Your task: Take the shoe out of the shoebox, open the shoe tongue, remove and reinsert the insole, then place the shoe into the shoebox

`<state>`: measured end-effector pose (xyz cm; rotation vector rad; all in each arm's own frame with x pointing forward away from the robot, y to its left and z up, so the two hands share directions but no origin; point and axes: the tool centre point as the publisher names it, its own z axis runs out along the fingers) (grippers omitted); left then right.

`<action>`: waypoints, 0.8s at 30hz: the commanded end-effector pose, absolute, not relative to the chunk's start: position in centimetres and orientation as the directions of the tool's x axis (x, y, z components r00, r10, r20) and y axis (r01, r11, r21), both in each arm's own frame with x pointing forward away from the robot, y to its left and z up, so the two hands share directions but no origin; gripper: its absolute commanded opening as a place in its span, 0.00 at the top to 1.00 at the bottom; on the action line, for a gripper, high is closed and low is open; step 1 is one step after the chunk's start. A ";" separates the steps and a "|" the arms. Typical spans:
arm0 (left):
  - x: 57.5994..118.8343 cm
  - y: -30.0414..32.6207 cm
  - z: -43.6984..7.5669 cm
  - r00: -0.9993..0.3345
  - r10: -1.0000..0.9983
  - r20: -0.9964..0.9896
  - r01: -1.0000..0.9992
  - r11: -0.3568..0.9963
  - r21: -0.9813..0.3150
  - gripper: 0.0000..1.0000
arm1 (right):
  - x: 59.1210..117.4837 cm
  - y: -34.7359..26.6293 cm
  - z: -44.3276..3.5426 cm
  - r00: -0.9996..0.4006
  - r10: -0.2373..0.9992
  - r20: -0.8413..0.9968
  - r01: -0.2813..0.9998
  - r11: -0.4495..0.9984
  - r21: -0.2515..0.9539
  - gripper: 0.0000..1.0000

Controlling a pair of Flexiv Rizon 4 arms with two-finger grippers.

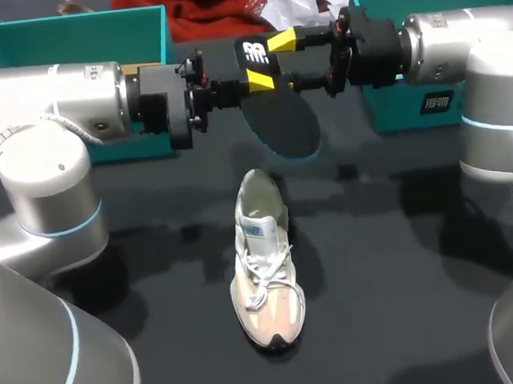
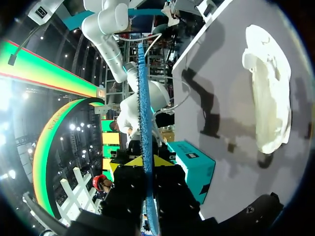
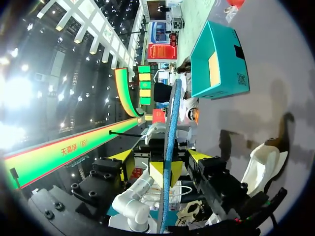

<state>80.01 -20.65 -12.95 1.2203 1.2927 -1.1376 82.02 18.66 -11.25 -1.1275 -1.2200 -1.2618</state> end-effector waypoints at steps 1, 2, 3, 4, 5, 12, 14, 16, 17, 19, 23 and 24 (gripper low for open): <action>78.7 -18.0 -12.9 -0.027 0.075 -0.997 0.998 0.063 -0.023 1.00 | 81.2 16.9 -11.5 -0.075 -0.050 0.996 0.996 0.035 0.077 0.00; 78.5 -17.7 -12.9 -0.051 0.058 -0.997 0.997 0.059 -0.047 1.00 | 81.0 16.6 -11.6 -0.078 -0.045 0.996 0.996 0.036 0.079 0.00; 78.4 -17.5 -12.9 -0.064 0.047 -0.997 0.996 0.057 -0.062 1.00 | 80.9 16.4 -11.7 -0.082 -0.042 0.996 0.996 0.040 0.084 0.00; 78.1 -17.2 -12.8 -0.102 0.018 -0.995 0.993 0.056 -0.101 1.00 | 80.6 16.1 -11.8 -0.089 -0.045 0.995 0.995 0.038 0.090 0.00; 77.9 -16.9 -12.8 -0.131 -0.013 -0.991 0.991 0.037 -0.131 1.00 | 80.5 16.0 -11.7 -0.090 -0.042 0.995 0.995 0.032 0.092 0.00; 77.0 -16.2 -12.4 -0.170 -0.020 -0.985 0.985 -0.017 -0.170 1.00 | 80.4 15.8 -11.8 -0.094 -0.044 0.995 0.995 0.024 0.095 0.00; 77.0 -16.2 -12.4 -0.170 -0.020 -0.985 0.985 -0.017 -0.170 1.00 | 80.4 15.8 -11.8 -0.094 -0.044 0.995 0.995 0.024 0.095 0.00; 77.0 -16.2 -12.4 -0.170 -0.020 -0.985 0.985 -0.017 -0.170 1.00 | 80.4 15.8 -11.8 -0.094 -0.044 0.995 0.995 0.024 0.095 0.00; 77.0 -16.2 -12.4 -0.170 -0.020 -0.985 0.985 -0.017 -0.170 1.00 | 80.4 15.8 -11.8 -0.094 -0.044 0.995 0.995 0.024 0.095 0.00; 77.0 -16.2 -12.4 -0.170 -0.020 -0.985 0.985 -0.017 -0.170 1.00 | 80.4 15.8 -11.8 -0.094 -0.044 0.995 0.995 0.024 0.095 0.00; 77.0 -16.3 -12.3 -0.353 -0.038 -0.935 0.934 -0.074 -0.350 1.00 | 80.4 15.8 -11.8 -0.094 -0.044 0.995 0.995 0.024 0.095 0.00; 77.1 -16.3 -12.1 -0.488 -0.051 -0.872 0.871 -0.102 -0.481 1.00 | 80.4 15.8 -11.8 -0.094 -0.044 0.995 0.995 0.024 0.095 0.00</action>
